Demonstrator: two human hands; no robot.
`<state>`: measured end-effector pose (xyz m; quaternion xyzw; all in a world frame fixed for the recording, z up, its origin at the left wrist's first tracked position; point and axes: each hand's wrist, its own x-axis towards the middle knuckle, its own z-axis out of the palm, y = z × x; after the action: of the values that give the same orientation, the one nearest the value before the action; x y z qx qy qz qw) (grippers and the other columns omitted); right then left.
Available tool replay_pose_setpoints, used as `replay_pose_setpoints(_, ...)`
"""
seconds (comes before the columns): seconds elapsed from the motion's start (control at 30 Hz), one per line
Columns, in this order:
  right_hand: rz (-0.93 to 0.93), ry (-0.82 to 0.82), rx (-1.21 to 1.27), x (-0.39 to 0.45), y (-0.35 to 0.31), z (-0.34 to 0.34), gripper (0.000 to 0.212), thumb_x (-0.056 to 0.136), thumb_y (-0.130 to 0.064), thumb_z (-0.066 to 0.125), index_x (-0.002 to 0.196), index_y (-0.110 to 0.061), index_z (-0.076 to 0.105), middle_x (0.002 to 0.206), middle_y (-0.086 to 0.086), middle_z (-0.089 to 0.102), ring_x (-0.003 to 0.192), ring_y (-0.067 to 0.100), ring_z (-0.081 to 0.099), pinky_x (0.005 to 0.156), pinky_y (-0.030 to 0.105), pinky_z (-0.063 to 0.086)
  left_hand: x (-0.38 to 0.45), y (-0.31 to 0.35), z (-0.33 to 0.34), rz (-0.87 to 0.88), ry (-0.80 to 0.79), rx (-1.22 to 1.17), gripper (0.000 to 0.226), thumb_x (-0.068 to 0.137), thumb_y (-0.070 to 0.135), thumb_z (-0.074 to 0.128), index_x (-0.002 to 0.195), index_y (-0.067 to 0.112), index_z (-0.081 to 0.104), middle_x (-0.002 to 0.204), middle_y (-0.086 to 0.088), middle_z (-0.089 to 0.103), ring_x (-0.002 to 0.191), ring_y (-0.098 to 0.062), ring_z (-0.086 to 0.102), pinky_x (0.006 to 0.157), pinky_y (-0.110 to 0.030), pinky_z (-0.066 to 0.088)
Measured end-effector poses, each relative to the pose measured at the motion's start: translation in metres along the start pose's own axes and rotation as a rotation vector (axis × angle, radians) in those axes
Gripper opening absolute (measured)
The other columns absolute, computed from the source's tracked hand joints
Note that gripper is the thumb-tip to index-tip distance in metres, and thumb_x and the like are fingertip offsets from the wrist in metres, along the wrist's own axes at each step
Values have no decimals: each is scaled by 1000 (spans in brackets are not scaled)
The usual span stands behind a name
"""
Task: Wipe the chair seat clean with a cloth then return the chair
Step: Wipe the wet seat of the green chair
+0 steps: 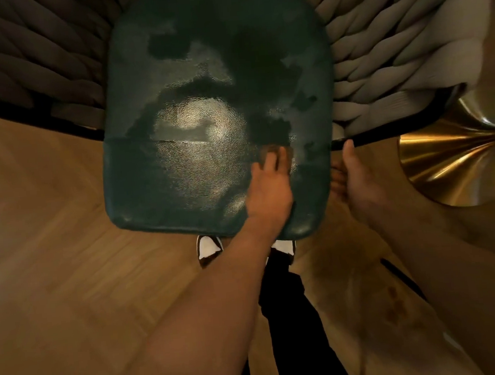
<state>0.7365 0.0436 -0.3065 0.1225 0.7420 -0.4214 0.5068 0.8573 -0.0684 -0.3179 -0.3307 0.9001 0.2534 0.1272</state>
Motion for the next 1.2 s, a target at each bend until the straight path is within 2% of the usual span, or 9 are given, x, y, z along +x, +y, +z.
replay_pose_setpoints(0.1, 3, 13, 44, 1, -3, 1, 56, 108, -55, 16, 75, -23, 48, 41, -12, 53, 37, -4, 51, 38, 11, 39, 3, 25, 16, 69, -30, 45, 66, 93, 11, 44, 153, 9, 20, 140, -11, 36, 108, -33, 42, 94, -38, 40)
replay_pose_setpoints(0.33, 55, -15, 100, 19, 21, -22, 68, 98, -74, 27, 94, -23, 71, 67, -8, 69, 61, 7, 65, 56, 25, 47, 3, 69, 24, 185, -173, 39, 58, 98, 22, 40, 152, 12, 21, 141, -5, 36, 110, -33, 41, 83, -37, 43)
replay_pose_setpoints(0.47, 82, -17, 156, 19, 19, -19, 59, 105, -62, 26, 81, -22, 61, 55, -10, 63, 45, -1, 59, 40, 16, 44, 5, 60, 21, 216, -170, 118, 59, 99, 28, 42, 152, 15, 22, 140, -4, 36, 109, -32, 42, 86, -36, 47)
replay_pose_setpoints(0.53, 52, 8, 98, 21, 17, -16, 53, 109, -50, 29, 93, -16, 67, 80, -3, 72, 65, 3, 68, 53, 19, 52, 4, 51, 17, 256, -134, 156, 55, 99, 22, 41, 152, 17, 24, 138, -5, 38, 107, -33, 43, 86, -39, 48)
replay_pose_setpoints(0.6, -7, 28, -28, 22, 12, -9, 46, 110, -44, 35, 115, -13, 68, 108, 5, 72, 94, 14, 69, 80, 30, 57, 7, 38, 9, 270, -100, 165, 54, 99, 18, 38, 152, 21, 25, 138, -4, 38, 107, -33, 42, 84, -39, 47)
replay_pose_setpoints(0.7, -99, 85, -296, 26, 10, -3, 47, 98, -59, 48, 116, -22, 70, 122, 8, 70, 113, 28, 64, 105, 51, 48, 11, 9, -5, 221, -60, 200, 56, 98, 14, 34, 152, 22, 23, 140, -5, 37, 107, -34, 42, 85, -40, 47)
replay_pose_setpoints(0.83, -147, 110, -433, 22, -4, 7, 51, 97, -54, 60, 133, -18, 64, 131, 5, 66, 121, 28, 60, 107, 48, 47, 13, -37, -21, 97, -34, 214, 61, 97, 7, 36, 154, 20, 20, 144, -6, 34, 109, -35, 40, 88, -41, 48)
replay_pose_setpoints(1.07, -140, 226, -423, 34, -15, 27, 91, 70, -64, 81, 140, -12, 55, 140, 8, 62, 125, 32, 60, 105, 49, 50, 10, -107, -50, -51, 32, 218, 62, 97, 4, 36, 155, 20, 20, 144, -6, 33, 113, -35, 39, 88, -42, 47)
replay_pose_setpoints(1.2, -150, 256, -461, 38, -14, 31, 88, 76, -55, 83, 144, -10, 51, 144, 11, 58, 129, 36, 57, 108, 51, 48, 7, -154, -68, -126, 80, 234, 62, 95, 3, 38, 154, 17, 23, 142, -11, 37, 107, -38, 41, 89, -43, 42)
